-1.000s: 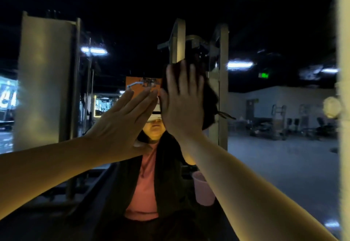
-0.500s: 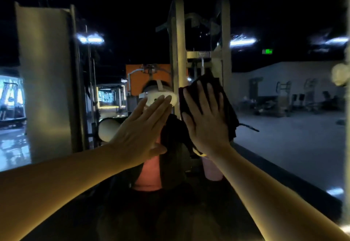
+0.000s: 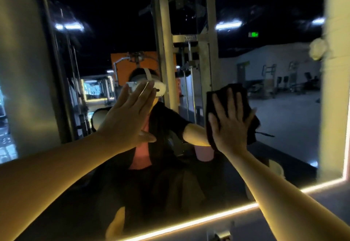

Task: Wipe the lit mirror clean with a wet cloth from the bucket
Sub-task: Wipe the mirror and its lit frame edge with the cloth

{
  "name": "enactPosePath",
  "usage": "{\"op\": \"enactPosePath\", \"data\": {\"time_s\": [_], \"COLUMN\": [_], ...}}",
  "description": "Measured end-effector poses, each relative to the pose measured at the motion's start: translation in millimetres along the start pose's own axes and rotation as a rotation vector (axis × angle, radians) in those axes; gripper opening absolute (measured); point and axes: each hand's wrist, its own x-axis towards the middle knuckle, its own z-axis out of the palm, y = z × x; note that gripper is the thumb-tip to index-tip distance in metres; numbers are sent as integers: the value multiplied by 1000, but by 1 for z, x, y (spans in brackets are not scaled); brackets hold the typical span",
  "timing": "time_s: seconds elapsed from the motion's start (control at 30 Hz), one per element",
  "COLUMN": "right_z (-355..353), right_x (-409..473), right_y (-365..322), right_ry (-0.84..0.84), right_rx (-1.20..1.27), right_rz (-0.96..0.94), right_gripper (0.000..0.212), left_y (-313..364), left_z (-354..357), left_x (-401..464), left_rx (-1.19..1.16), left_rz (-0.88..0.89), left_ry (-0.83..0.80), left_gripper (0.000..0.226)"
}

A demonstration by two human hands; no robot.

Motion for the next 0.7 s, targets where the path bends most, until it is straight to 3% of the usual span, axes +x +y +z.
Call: {"op": "enactPosePath", "data": {"time_s": [0.07, 0.13, 0.17, 0.27, 0.33, 0.4, 0.47, 0.5, 0.53, 0.6, 0.7], "right_z": [2, 4, 6, 15, 20, 27, 28, 30, 34, 41, 42], "right_x": [-7, -17, -27, -72, -86, -88, -97, -108, -123, -154, -159], "right_y": [-1, -28, -46, -77, -57, -25, -12, -16, -26, -45, -25], "right_ry": [31, 38, 17, -122, -118, -36, 26, 25, -2, -99, -151], "right_rx": [64, 125, 124, 93, 121, 106, 166, 204, 225, 189, 183], "right_rz": [364, 455, 380, -80, -194, 22, 409, 503, 482, 250, 79], "right_gripper": [55, 56, 56, 57, 55, 58, 63, 64, 65, 66, 62], "left_y": [2, 2, 3, 30, 62, 92, 117, 129, 140, 163, 182], "left_z": [0, -1, -3, -5, 4, 15, 27, 32, 36, 43, 49], "left_x": [-1, 1, 1, -13, -36, -55, -67, -71, -74, -76, -75], "left_rx": [-1, -8, -22, -116, -194, -223, -286, -329, -362, -388, -386], "left_rz": [-17, -34, -49, -94, -44, -18, -101, -161, -210, -280, -361], "left_ry": [-12, -16, -15, 1, 6, -12, -52, -68, -79, -91, -81], "left_gripper": [126, 126, 127, 122, 115, 118, 124, 127, 130, 132, 131]}}
